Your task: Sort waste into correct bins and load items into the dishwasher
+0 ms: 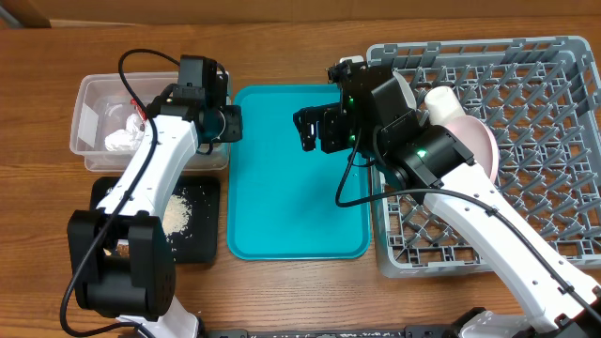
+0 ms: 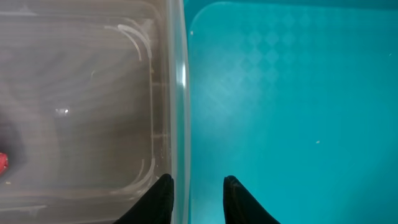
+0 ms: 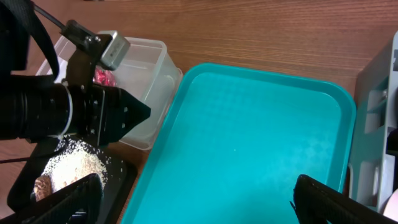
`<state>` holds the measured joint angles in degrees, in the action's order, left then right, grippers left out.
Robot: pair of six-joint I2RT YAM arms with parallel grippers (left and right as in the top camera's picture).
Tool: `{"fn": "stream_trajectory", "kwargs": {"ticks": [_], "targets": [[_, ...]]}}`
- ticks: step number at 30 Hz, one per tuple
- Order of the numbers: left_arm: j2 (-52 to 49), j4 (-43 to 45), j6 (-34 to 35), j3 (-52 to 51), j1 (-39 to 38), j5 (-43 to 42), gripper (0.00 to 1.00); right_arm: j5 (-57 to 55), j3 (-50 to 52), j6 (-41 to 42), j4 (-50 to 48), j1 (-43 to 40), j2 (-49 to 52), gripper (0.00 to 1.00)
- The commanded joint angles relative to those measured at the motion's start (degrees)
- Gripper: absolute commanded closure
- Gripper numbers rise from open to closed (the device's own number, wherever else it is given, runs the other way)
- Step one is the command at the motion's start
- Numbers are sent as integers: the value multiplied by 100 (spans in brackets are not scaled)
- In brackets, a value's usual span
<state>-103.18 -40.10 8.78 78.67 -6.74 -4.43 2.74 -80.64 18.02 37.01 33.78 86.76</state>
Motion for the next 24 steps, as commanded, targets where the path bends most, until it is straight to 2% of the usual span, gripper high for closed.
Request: {"fn": "stream_trajectory", "kwargs": {"ticks": [1,3,5,7,9,10,11,12,16,24], "targets": [[-74,-83,-44,308,-46,387,69,37,-138,46,-31,-4,15,0],[-74,-197,-44,402,-46,876,62,37,-138,46,-28,-4,15,0],[-74,-374,-44,581,-39,1189,61,37,-138,46,-31,-4,15,0],[-74,-632,-46,883,-42,1257,51,37,-138,46,-31,-4,15,0],[-74,-898,-42,1259,-42,1244,46,37,-138,46,-28,-4,15,0],[-74,-1021,-39,1458,-42,1231,35,37,-138,46,-28,-4,15,0],[-74,-1139,-37,1657,-42,1231,10,37,-138,46,-28,-4,15,0],[-74,-1244,-37,1845,-42,1228,0,37,-138,46,-28,-4,15,0],[-74,-1488,-42,2284,-42,1189,0,37,-138,46,-28,-4,15,0],[-76,-1495,-42,2269,-42,1189,0,37,-138,46,-28,-4,15,0]]}}
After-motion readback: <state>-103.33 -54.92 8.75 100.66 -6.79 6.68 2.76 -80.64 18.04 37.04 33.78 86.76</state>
